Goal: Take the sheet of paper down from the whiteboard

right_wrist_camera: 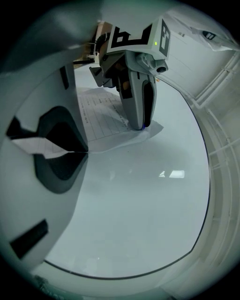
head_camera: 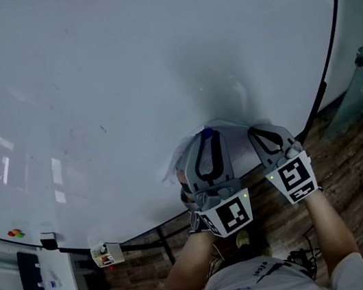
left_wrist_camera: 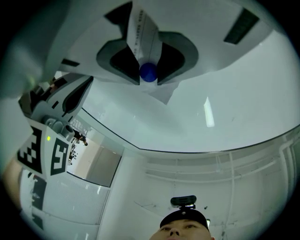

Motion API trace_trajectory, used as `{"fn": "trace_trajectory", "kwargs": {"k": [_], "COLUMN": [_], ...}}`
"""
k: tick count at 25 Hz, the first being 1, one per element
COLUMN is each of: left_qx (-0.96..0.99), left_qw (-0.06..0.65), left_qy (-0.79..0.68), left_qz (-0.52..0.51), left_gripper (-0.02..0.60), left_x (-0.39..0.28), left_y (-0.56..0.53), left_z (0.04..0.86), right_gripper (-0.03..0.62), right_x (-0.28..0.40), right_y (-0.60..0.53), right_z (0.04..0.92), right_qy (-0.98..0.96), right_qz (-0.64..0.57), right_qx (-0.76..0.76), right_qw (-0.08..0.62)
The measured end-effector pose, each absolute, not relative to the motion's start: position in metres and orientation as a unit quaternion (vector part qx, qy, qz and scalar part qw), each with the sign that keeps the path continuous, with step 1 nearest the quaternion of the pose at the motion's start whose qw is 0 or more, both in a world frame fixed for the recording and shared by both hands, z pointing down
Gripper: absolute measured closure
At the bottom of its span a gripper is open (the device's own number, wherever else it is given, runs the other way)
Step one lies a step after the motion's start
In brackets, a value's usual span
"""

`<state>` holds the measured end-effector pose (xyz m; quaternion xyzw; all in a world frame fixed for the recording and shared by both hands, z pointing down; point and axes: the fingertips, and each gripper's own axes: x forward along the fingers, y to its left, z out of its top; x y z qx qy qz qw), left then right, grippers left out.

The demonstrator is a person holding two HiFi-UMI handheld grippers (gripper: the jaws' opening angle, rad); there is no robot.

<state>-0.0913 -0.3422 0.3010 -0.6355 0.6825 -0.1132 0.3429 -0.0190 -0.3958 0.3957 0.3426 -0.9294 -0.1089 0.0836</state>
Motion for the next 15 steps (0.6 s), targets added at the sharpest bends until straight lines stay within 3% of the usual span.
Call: {"fn": "trace_trajectory", "kwargs": {"k": [15], "left_qx": [-0.718], "left_qw": [0.259], "left_qy": [0.639], "left_qz": [-0.094], "left_gripper": [0.454], "left_x": [-0.071], "left_y": [-0.312], "left_z": [0.325], "right_gripper": [0.576], "right_x": [0.012], "right_y": [-0.367], "right_z": [0.412], "right_qy": [-0.922], "right_qz": [-0.08], "right_qx": [0.364], "right_qw": [0.106]}}
